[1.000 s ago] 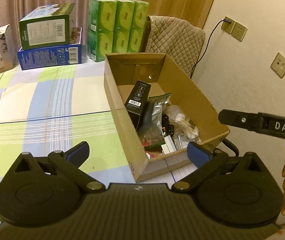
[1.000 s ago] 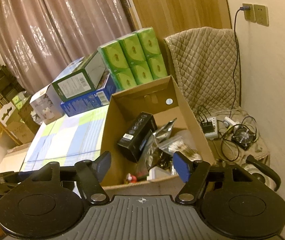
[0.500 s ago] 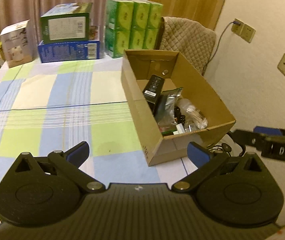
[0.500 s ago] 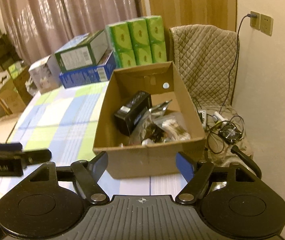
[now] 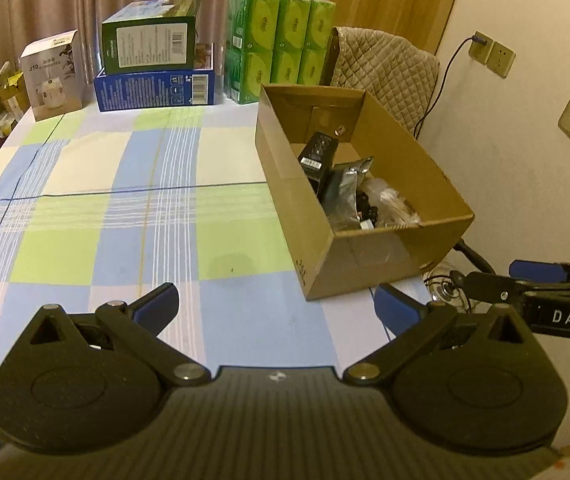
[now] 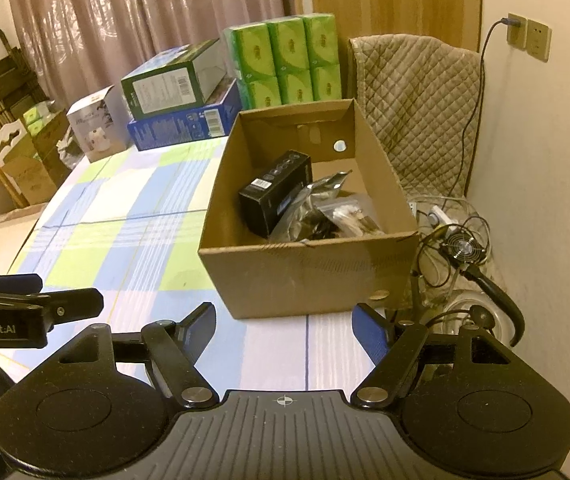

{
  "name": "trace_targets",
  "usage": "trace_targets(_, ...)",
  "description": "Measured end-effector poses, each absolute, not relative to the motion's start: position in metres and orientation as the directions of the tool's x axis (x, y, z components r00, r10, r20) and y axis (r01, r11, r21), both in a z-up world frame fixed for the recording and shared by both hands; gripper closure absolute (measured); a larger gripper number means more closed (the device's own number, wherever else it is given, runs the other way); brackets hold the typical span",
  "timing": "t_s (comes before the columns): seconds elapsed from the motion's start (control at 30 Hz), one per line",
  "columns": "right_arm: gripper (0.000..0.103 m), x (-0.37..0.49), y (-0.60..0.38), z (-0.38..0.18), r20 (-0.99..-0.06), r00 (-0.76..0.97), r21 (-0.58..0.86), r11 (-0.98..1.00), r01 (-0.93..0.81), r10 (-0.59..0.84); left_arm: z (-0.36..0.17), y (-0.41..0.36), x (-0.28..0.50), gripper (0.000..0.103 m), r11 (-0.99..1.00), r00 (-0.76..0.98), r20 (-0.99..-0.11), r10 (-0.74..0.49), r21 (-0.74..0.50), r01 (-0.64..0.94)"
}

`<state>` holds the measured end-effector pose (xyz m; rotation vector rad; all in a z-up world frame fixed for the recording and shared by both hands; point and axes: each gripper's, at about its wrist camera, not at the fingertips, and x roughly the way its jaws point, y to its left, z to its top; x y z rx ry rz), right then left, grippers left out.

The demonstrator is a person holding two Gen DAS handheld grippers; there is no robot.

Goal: Organize objects
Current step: 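Withdraw both tools from the box back over the table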

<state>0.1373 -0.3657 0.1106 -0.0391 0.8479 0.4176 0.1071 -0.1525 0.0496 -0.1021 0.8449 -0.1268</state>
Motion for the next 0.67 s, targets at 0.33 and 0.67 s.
trace_targets(0.33, 0.031, 0.1350, -0.3626, 0.1061, -0.742, 0.573, 0.137, 0.915, -0.378, 0.348, 0.0450, -0.1523, 0.1021, 0.001, 0.988, 0.652, -0.744, -0.144, -0.141, 0.058)
trace_targets(0.67, 0.031, 0.1324, -0.3621, 0.1051, -0.743, 0.573, 0.138, 0.917, -0.375, 0.346, 0.0451, -0.1500, 0.1008, 0.000, 0.989, 0.664, -0.735, -0.138, -0.142, 0.049)
